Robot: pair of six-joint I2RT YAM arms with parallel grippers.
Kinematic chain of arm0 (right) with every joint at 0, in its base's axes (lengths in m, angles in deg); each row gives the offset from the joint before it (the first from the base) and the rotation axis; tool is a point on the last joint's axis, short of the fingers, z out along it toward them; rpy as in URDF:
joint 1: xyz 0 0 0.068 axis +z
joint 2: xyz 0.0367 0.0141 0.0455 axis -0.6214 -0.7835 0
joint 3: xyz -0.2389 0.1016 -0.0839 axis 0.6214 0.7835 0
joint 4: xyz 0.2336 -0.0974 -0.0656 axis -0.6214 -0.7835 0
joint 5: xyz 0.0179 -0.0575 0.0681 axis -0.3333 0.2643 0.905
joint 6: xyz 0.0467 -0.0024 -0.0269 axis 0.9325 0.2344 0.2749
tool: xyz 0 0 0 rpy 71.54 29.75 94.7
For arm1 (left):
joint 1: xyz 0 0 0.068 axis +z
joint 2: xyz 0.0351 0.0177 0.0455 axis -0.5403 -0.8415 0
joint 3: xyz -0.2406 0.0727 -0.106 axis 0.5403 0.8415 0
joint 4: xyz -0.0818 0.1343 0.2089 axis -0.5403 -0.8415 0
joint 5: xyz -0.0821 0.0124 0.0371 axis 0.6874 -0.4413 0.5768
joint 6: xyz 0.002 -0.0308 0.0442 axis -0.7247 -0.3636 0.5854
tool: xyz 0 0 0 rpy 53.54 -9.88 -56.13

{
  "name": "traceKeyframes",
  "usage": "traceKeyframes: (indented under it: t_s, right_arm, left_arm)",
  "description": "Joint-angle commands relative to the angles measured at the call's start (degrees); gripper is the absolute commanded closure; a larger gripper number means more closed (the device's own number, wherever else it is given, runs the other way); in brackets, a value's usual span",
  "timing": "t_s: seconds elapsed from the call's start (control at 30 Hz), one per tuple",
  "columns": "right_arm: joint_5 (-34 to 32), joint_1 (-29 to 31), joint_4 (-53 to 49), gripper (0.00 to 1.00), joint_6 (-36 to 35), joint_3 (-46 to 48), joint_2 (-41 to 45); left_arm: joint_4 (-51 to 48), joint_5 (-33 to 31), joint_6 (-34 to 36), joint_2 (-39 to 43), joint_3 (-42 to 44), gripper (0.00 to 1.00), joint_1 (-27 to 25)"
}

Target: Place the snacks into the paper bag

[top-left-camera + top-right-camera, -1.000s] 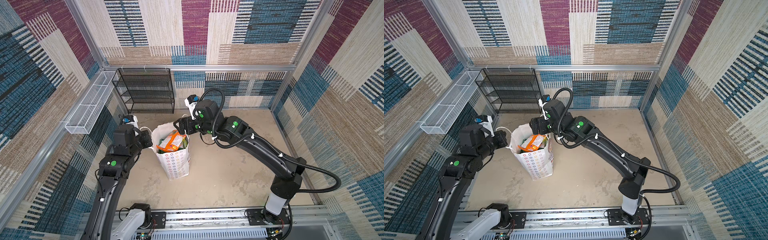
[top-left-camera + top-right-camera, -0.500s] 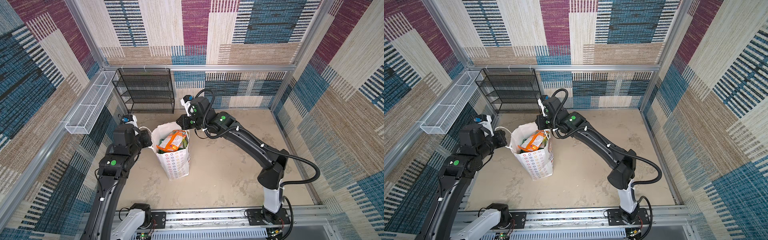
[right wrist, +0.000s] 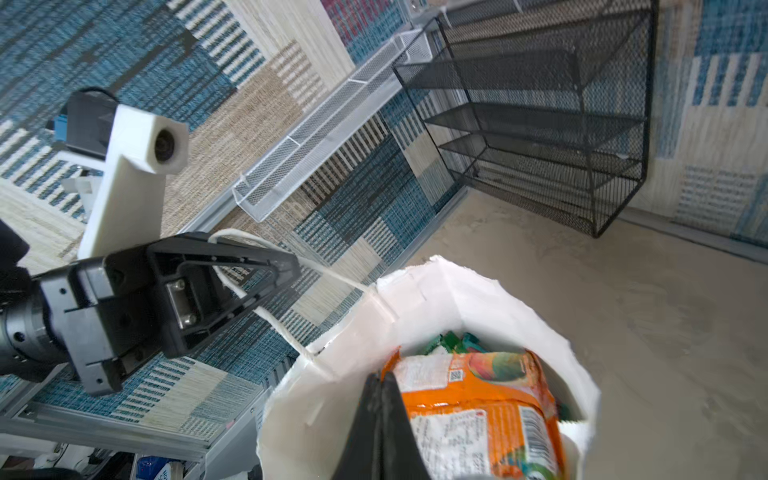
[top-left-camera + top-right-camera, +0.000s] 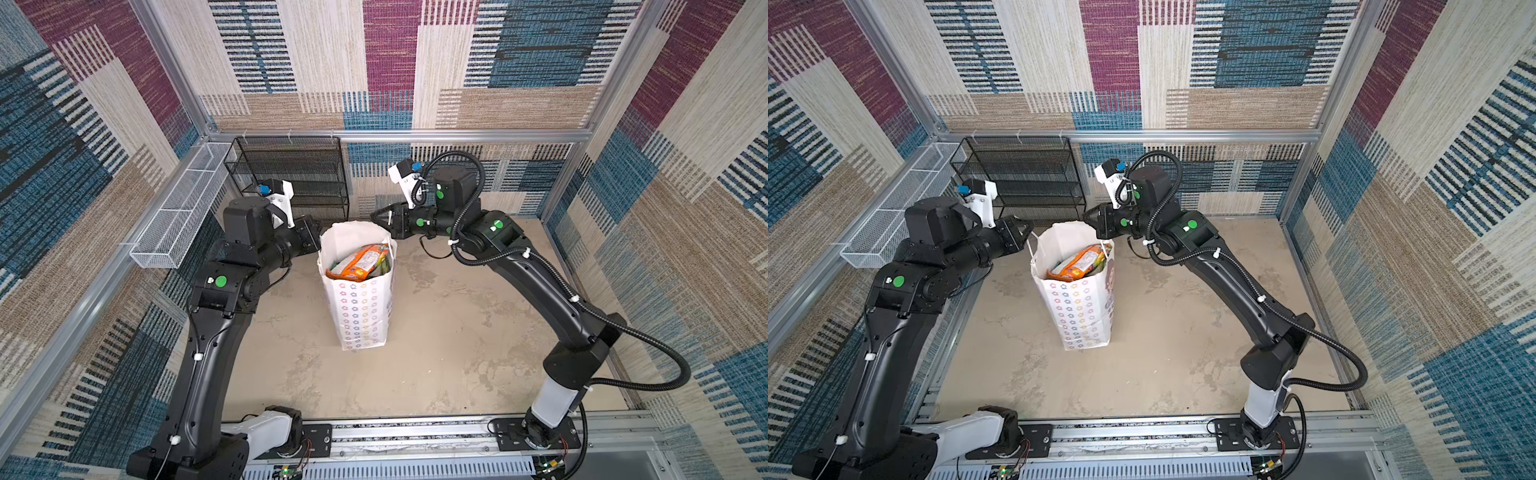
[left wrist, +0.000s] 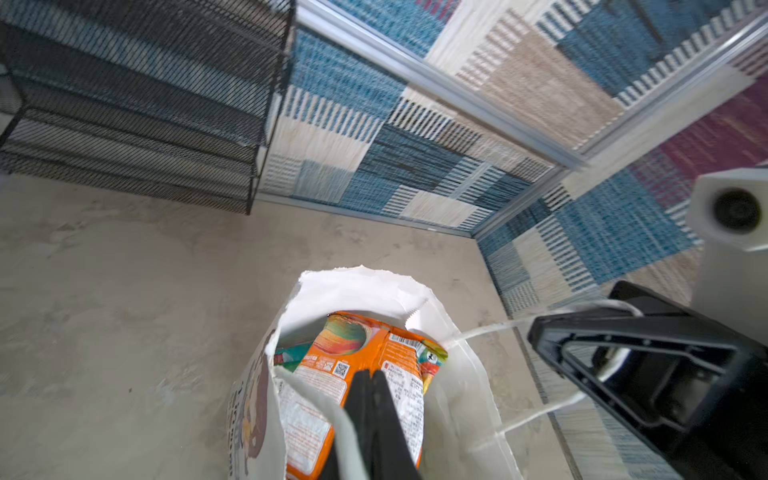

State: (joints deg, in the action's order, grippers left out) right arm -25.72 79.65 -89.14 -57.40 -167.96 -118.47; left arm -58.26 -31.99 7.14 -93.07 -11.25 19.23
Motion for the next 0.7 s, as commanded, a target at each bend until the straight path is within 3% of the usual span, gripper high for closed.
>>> traceKeyframes:
  t_s: [0.0, 0.1, 0.2, 0.33, 0.43, 0.67]
  right_arm:
    - [-1.11, -1.18, 7.23, 1.00, -1.81, 0.37, 2.26]
    - [3.54, -3.24, 7.59, 1.00, -0.07, 3.04, 2.81]
    - [2.71, -3.91, 6.84, 1.00, -0.36, 3.73, 2.90]
    - [3.66, -5.82, 8.84, 1.00, -0.24, 6.94, 4.20]
    - [4.22, -7.17, 8.82, 1.00, -0.45, 8.74, 4.68]
    - [6.11, -8.18, 13.95, 1.00, 0.01, 21.72, 8.16]
  left_arm:
    - [6.03, -1.83, -1.25, -0.75, -1.26, 1.00, -1.75]
    - [10.38, -1.95, -2.49, -3.08, 2.97, 1.00, -2.08]
    - [7.50, 1.65, -4.05, -7.74, -1.63, 1.00, -2.44]
    - [10.54, -4.47, -2.83, -6.24, -1.06, 1.00, -5.68]
    - [8.67, -4.01, -2.26, -7.46, -1.63, 1.00, -5.65]
    - [12.06, -3.52, -3.53, -5.06, 9.18, 1.00, -5.70]
